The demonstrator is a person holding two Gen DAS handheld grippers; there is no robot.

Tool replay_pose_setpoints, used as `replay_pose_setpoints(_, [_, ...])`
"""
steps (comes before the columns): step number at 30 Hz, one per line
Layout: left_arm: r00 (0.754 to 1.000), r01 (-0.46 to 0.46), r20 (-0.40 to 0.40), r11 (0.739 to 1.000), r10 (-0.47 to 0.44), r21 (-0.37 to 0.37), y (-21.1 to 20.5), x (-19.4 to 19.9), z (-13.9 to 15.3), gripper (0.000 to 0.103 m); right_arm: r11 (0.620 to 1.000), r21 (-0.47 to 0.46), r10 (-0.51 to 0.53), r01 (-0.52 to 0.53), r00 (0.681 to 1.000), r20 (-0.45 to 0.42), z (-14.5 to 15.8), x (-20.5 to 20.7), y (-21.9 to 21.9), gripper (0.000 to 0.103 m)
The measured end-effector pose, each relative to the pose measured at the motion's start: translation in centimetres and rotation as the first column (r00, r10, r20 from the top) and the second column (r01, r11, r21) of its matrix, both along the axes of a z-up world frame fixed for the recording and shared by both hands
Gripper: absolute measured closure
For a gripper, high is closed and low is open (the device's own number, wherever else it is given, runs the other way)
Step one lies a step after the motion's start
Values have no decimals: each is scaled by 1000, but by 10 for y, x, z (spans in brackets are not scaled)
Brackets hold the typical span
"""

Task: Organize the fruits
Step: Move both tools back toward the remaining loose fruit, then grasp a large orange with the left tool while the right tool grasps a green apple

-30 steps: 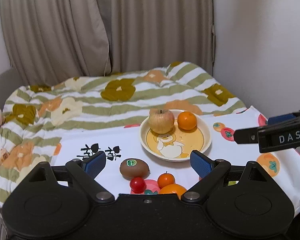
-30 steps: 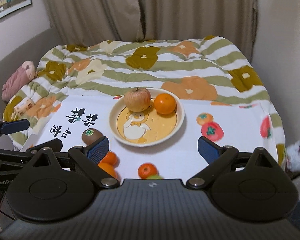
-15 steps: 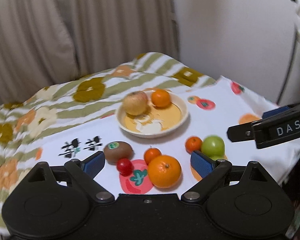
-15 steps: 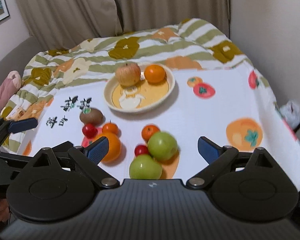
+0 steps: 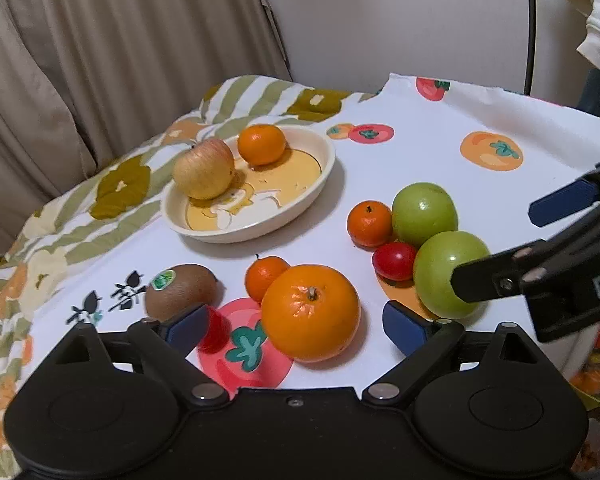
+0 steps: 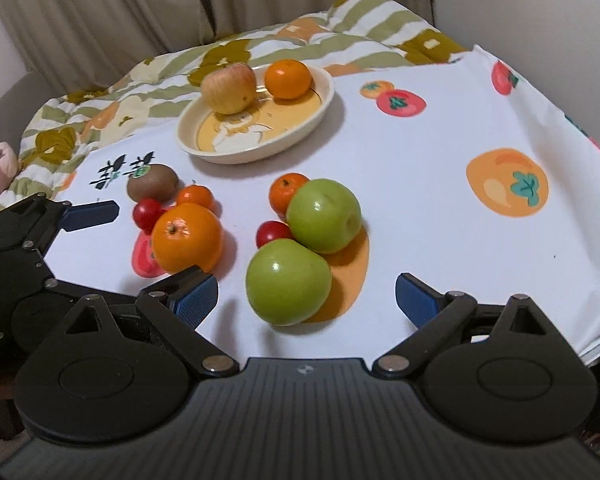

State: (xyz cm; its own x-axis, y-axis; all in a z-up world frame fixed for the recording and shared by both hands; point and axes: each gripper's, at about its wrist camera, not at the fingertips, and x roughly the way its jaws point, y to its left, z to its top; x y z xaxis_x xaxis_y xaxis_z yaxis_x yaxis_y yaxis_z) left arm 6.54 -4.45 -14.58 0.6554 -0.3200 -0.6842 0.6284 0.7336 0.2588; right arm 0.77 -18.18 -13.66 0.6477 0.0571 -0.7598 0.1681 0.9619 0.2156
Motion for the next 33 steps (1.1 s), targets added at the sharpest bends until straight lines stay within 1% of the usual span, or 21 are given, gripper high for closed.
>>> replay_pose_setpoints(3, [1000, -3, -20, 1000, 3, 5, -3, 9, -6, 16, 1000, 15, -28, 28, 1000, -3, -6, 3, -3, 0])
replay_pose_setpoints(7, [999, 7, -50, 1000, -7, 1, -5, 13, -13, 19, 999, 22, -30, 30, 1000, -8, -11, 6, -3, 0])
replay_pose_setpoints(9, [998, 15, -57, 1000, -15, 7, -8, 15, -16, 24, 999, 34, -28, 28, 1000, -14, -14, 7, -2, 0])
replay_pose_setpoints(11, [998, 15, -59, 1000, -14, 14, -9, 17, -18, 27, 999, 40, -29, 29, 999, -19, -16, 9, 0, 0])
replay_pose_setpoints(12, [998, 14, -60, 1000, -13, 16, -10, 18, -19, 30, 999, 40, -27, 28, 999, -20, -17, 9, 1, 0])
replay_pose_setpoints(14, [997, 18, -70, 1000, -18, 5, -9, 19, -20, 35, 999, 33, -27, 27, 999, -20, -17, 11, 3, 0])
replay_pose_setpoints(19, [997, 12, -73, 1000, -12, -6, -8, 19, -20, 36, 999, 36, -19, 20, 1000, -24, -17, 16, 4, 0])
replay_pose_setpoints(21, [996, 6, -83, 1000, -7, -14, -7, 20, -19, 36, 999, 39, -14, 15, 999, -30, -18, 18, 5, 8])
replay_pose_setpoints(24, [996, -1, -88, 1000, -1, -15, -3, 18, -18, 36, 998, 53, -13, 16, 999, -47, -21, 21, 6, 13])
replay_pose_setpoints(27, [996, -9, -93, 1000, 7, -13, 1, 15, -17, 36, 998, 58, -4, 8, 998, -60, -23, 24, 8, 20])
replay_pose_setpoints(33, [994, -37, -108, 999, 35, -23, 10, 11, -17, 36, 999, 50, 5, -1, 997, -72, -26, 28, 13, 25])
